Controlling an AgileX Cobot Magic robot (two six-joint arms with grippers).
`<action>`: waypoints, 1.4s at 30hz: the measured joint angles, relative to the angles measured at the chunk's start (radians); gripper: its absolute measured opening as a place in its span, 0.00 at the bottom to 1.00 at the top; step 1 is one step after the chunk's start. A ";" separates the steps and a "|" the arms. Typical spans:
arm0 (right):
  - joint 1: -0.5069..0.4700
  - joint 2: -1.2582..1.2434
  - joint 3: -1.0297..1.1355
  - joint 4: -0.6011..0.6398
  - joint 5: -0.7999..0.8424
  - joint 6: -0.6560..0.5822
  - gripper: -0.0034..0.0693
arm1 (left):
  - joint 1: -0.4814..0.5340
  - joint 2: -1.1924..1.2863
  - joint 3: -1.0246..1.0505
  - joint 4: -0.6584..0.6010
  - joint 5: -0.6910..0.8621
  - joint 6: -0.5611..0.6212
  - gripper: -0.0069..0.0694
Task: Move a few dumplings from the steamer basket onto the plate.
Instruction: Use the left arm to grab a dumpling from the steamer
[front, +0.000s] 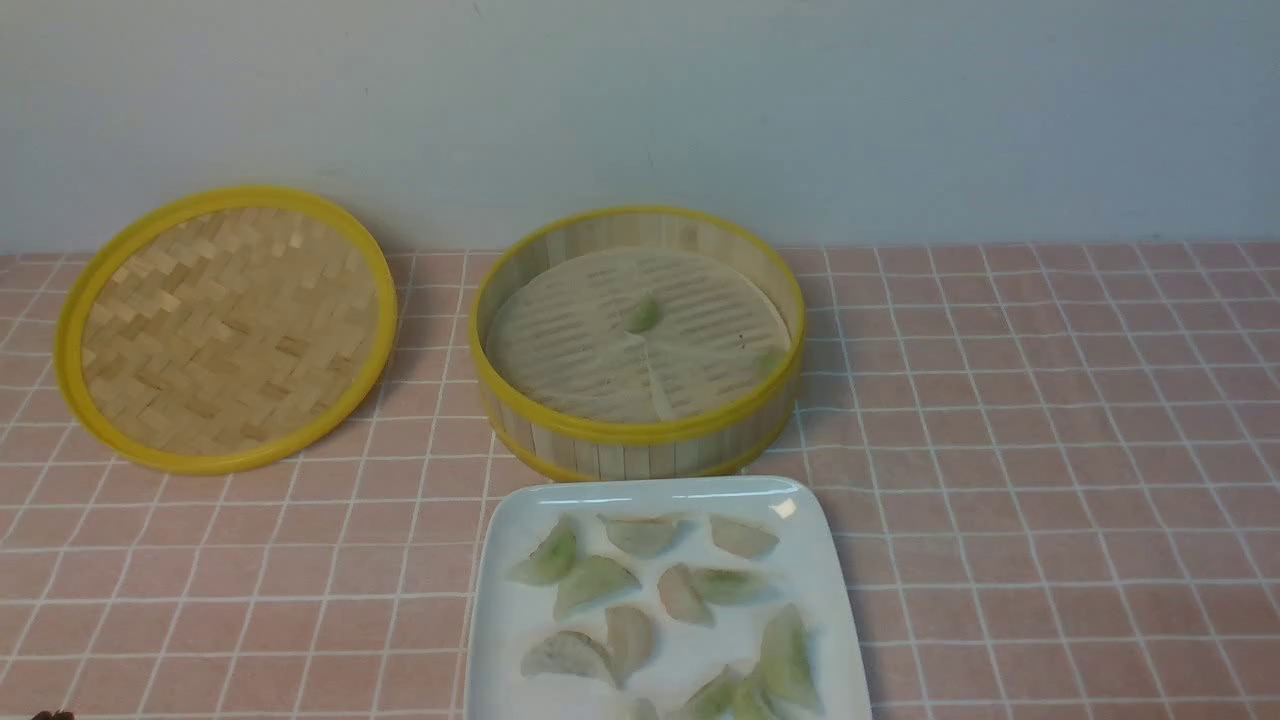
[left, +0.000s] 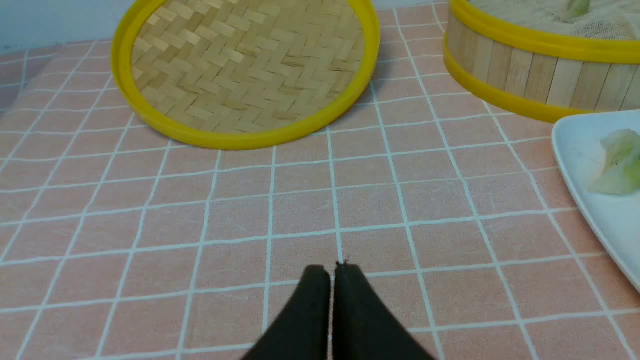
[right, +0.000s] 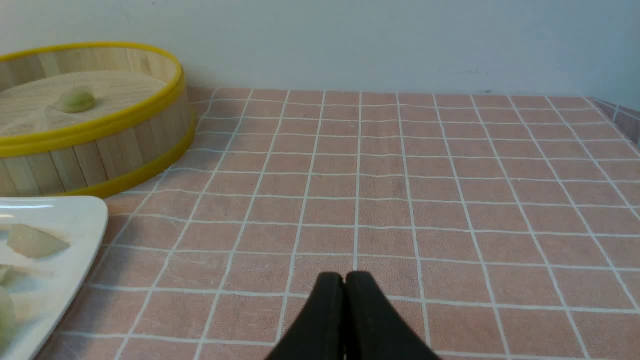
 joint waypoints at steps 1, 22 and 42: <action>0.000 0.000 0.000 0.000 0.000 0.000 0.03 | 0.000 0.000 0.000 0.000 0.000 0.000 0.08; 0.000 0.000 0.000 0.000 0.000 0.000 0.03 | 0.000 0.000 0.000 -0.006 -0.007 0.000 0.08; 0.000 0.000 0.003 0.052 -0.030 0.015 0.03 | 0.000 0.000 -0.055 -0.760 -0.385 -0.125 0.08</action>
